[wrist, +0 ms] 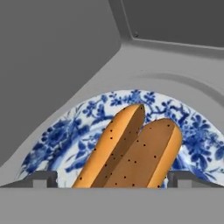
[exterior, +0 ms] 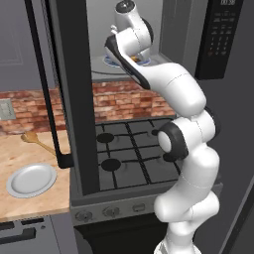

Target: Pick the hotdog bun from the microwave and place it on plate located on the counter.

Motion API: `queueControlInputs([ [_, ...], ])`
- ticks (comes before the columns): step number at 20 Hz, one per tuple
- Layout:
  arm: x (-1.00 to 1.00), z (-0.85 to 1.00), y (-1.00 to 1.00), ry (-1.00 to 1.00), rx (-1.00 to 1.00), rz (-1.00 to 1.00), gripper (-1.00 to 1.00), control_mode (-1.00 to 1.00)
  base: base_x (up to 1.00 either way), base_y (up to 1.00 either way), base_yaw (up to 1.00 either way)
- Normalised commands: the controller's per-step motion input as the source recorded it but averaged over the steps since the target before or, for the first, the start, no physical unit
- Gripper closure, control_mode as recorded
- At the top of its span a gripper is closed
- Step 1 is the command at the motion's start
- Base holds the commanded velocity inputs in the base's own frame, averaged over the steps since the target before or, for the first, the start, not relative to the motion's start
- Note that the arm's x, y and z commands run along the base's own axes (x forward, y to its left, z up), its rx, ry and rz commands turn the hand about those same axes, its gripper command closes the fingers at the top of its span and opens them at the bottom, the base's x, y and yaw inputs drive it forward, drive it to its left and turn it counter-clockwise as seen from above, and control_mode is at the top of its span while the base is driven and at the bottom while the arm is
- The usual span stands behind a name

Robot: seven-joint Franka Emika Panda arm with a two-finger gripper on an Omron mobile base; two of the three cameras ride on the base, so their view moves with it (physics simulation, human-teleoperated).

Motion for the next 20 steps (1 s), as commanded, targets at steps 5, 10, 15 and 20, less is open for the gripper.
queueControlInputs([
  [5, 0.00, -0.16, 0.05, 0.00, 0.00, -0.05, -1.00, -1.00, 0.00, 0.00, 0.00],
  [10, 0.00, -0.30, 0.02, -0.03, 0.00, -0.02, -1.00, -1.00, 0.00, 0.00, 0.00],
  [15, 0.04, -0.17, 0.00, -0.05, 0.00, 0.00, -1.00, -1.00, 0.00, 0.00, 0.00],
  [20, 0.17, -0.05, 0.00, -0.03, 0.00, 0.00, -1.00, -1.00, 0.00, 0.00, 0.00],
])
